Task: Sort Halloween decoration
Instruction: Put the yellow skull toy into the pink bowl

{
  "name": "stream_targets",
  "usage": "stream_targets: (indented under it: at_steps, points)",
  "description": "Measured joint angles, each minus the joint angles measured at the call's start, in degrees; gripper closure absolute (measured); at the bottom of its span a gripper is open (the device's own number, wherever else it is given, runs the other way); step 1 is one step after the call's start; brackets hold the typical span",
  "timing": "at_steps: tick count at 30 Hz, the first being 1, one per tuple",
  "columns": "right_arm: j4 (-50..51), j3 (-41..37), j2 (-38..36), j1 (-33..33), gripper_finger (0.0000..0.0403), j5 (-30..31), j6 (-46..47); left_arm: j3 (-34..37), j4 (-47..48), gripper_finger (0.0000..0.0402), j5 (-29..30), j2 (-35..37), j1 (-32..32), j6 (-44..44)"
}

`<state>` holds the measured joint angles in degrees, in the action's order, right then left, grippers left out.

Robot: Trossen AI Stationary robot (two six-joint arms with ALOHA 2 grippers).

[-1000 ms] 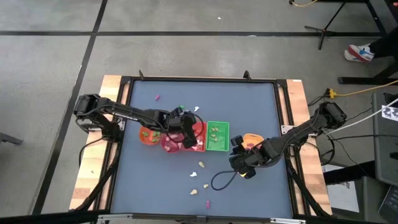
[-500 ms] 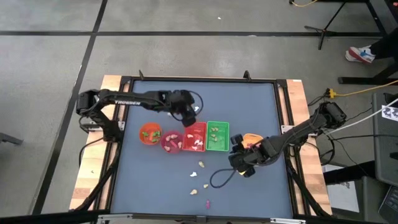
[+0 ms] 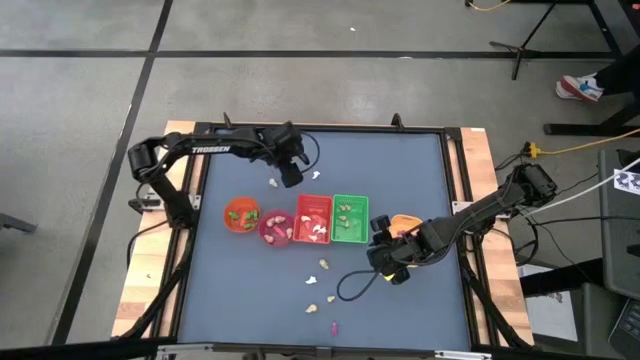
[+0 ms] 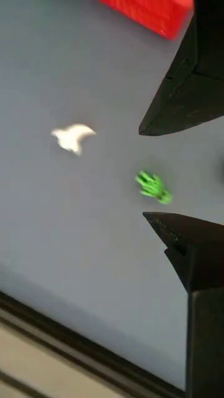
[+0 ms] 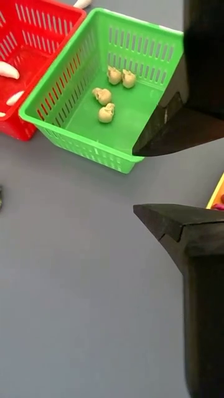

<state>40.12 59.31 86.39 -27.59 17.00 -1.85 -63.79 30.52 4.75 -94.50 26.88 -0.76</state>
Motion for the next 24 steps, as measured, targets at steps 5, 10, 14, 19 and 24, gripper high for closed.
stream_targets:
  at_steps: [5,10,14,19,24]
  points:
    - [-0.2,0.0,0.0,0.0,0.0269,-0.1,0.0,0.1,7.2,0.0207,-0.4,-0.7,2.1,-3.5]
    - [-0.2,0.0,0.0,0.0,0.0269,-0.1,0.1,0.1,15.8,0.0207,-3.8,-1.0,3.2,-13.8]
    - [-0.2,0.0,0.0,0.0,0.0269,-0.1,0.2,0.0,20.3,0.0207,-4.3,-1.0,3.1,-22.4]
    - [-0.2,0.0,0.0,0.0,0.0269,-0.1,0.3,0.0,19.6,0.0207,-4.3,-1.0,3.1,-28.1]
    - [-0.2,0.0,0.0,0.0,0.0269,-0.1,0.3,0.0,18.2,0.0207,-4.3,-1.0,3.1,-29.5]
